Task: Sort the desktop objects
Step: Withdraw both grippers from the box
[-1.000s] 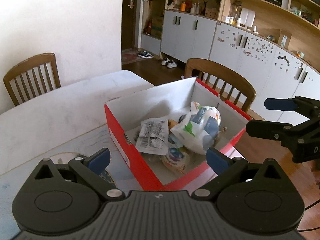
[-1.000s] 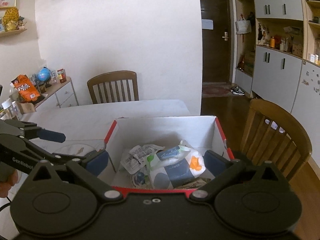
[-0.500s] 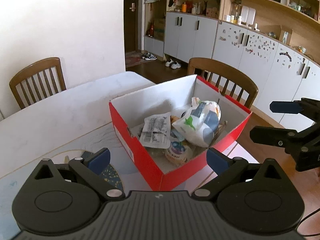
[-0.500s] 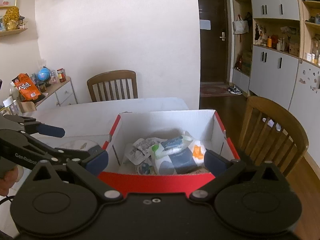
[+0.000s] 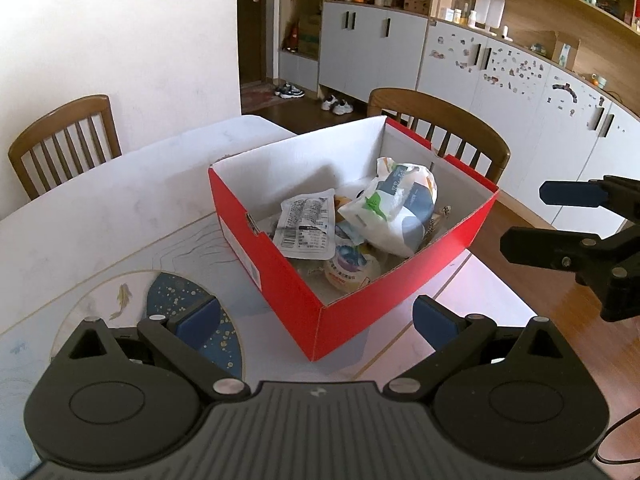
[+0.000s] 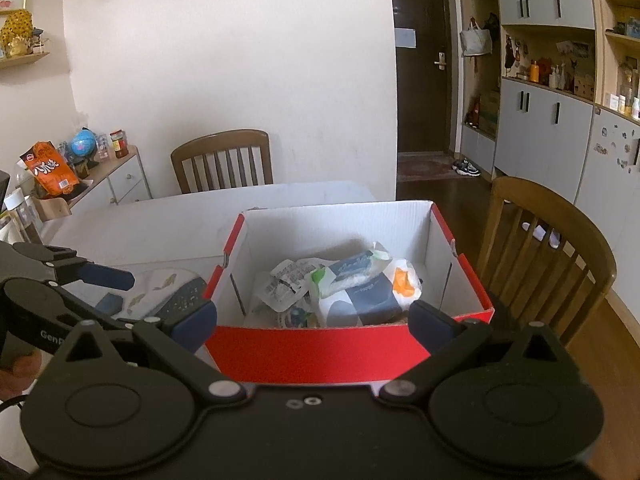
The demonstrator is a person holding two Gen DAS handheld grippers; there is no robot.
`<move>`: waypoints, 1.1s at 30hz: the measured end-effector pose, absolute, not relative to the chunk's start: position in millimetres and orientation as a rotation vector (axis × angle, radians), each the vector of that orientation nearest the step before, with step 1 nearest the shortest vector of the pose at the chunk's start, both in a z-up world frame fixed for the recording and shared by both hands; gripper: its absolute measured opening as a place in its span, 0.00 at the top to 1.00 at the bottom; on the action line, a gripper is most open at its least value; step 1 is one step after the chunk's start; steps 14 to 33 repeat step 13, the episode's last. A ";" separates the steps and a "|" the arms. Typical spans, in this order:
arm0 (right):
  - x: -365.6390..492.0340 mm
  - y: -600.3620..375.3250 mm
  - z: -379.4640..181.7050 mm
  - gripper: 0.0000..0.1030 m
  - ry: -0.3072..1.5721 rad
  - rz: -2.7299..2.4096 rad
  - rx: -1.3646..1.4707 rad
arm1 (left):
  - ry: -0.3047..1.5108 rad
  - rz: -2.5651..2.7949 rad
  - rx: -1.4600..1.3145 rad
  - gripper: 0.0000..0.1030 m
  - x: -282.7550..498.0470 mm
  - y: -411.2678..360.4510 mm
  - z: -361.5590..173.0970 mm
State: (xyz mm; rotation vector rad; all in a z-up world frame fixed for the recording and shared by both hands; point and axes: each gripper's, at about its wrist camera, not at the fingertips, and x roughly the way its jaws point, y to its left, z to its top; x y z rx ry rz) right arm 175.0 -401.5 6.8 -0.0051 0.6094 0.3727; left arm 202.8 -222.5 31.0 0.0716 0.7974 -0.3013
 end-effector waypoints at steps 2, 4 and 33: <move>175.0 -401.0 6.1 0.00 0.611 0.371 -0.006 | 0.797 -0.302 0.072 0.00 202.7 -222.4 31.1; 174.3 -400.5 6.0 0.00 0.613 0.368 -0.005 | 0.796 -0.308 0.072 0.00 202.5 -222.2 31.2; 171.3 -399.6 6.5 0.00 0.616 0.352 0.000 | 0.796 -0.323 0.080 0.00 201.4 -219.1 32.3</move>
